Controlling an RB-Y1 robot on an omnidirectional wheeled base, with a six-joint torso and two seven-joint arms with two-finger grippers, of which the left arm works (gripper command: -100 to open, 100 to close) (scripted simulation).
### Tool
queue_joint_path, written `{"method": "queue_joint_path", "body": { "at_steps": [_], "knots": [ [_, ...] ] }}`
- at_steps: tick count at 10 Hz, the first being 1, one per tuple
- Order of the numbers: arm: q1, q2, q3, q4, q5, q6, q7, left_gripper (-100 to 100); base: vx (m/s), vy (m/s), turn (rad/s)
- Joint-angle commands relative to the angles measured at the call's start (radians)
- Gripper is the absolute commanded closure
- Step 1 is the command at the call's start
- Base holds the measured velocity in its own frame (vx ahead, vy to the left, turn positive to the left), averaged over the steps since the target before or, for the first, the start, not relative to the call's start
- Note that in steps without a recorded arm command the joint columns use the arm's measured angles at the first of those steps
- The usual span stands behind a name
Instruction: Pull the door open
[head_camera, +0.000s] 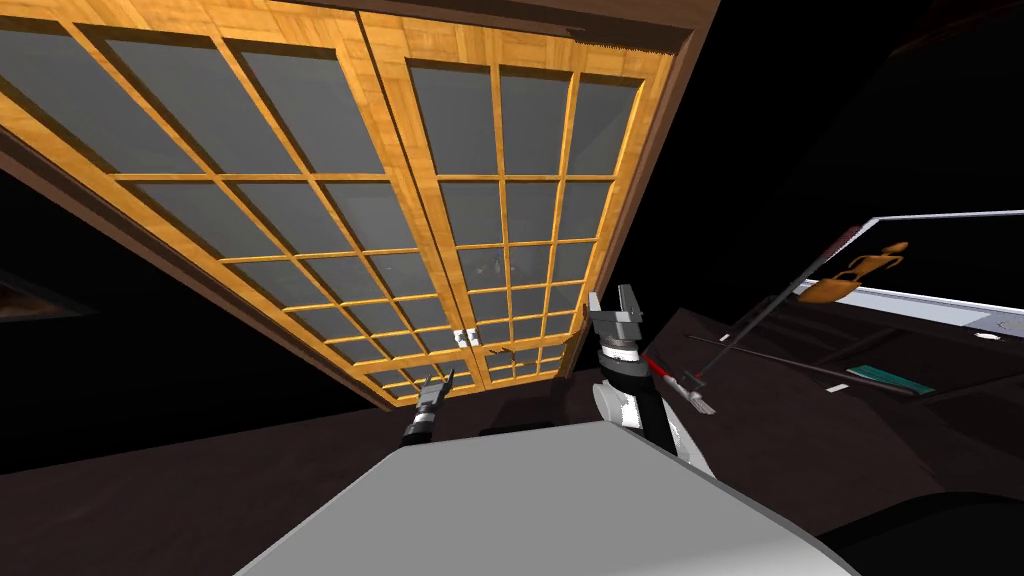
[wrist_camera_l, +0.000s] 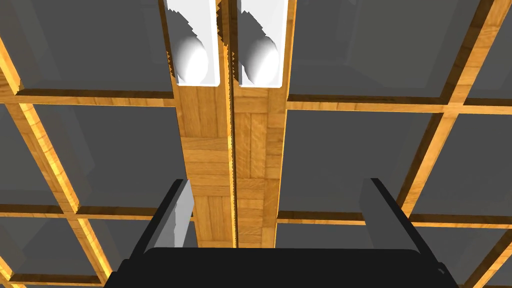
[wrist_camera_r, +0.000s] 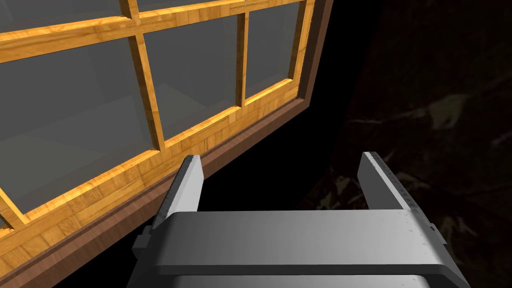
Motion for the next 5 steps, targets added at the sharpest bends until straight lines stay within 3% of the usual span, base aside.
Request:
{"method": "queue_joint_path", "body": {
  "at_steps": [1, 2, 3, 5],
  "knots": [
    [-0.008, -0.004, 0.007, 0.031, -0.007, -0.007, -0.036, -100, 0.159, -0.009, -0.083],
    [-0.014, -0.005, 0.011, 0.047, -0.01, -0.011, -0.053, -100, 0.175, 0.018, -0.061],
    [-0.008, -0.005, 0.007, 0.032, -0.008, -0.008, -0.039, -100, 0.076, 0.014, -0.012],
    [0.013, 0.002, 0.026, 0.046, -0.002, -0.003, -0.05, -100, -0.114, 0.003, 0.038]
  ]
}}
